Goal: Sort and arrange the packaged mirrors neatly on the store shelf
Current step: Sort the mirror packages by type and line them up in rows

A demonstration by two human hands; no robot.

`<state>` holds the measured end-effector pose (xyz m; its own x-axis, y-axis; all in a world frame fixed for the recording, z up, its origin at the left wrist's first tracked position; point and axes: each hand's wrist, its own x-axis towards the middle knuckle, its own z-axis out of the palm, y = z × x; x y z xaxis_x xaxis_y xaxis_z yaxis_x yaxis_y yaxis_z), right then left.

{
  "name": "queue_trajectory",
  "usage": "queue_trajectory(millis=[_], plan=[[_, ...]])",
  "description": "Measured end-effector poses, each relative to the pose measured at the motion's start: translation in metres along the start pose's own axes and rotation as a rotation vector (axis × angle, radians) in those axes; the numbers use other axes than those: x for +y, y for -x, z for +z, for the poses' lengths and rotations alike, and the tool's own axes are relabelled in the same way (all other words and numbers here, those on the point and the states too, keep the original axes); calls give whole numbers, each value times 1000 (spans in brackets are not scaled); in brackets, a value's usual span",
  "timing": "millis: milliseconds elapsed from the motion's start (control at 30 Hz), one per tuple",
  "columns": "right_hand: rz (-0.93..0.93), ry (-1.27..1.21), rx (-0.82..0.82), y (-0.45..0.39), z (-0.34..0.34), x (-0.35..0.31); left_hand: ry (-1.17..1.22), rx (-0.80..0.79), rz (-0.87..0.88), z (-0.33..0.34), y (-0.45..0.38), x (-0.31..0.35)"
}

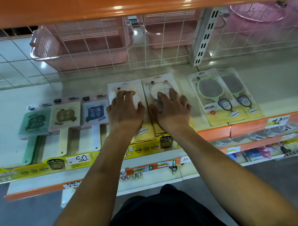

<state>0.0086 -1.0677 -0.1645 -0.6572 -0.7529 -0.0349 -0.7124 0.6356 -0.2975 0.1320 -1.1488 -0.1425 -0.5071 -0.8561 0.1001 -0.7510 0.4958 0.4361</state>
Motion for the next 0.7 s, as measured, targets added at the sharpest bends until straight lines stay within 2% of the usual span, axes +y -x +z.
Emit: queue_trajectory(millis=[433,700], plan=[[-18,-7,14,3,2,1,11,-10,-6,3,6,4],[31,-69,9,3,-18,21,21,-48,55,13,3,36]])
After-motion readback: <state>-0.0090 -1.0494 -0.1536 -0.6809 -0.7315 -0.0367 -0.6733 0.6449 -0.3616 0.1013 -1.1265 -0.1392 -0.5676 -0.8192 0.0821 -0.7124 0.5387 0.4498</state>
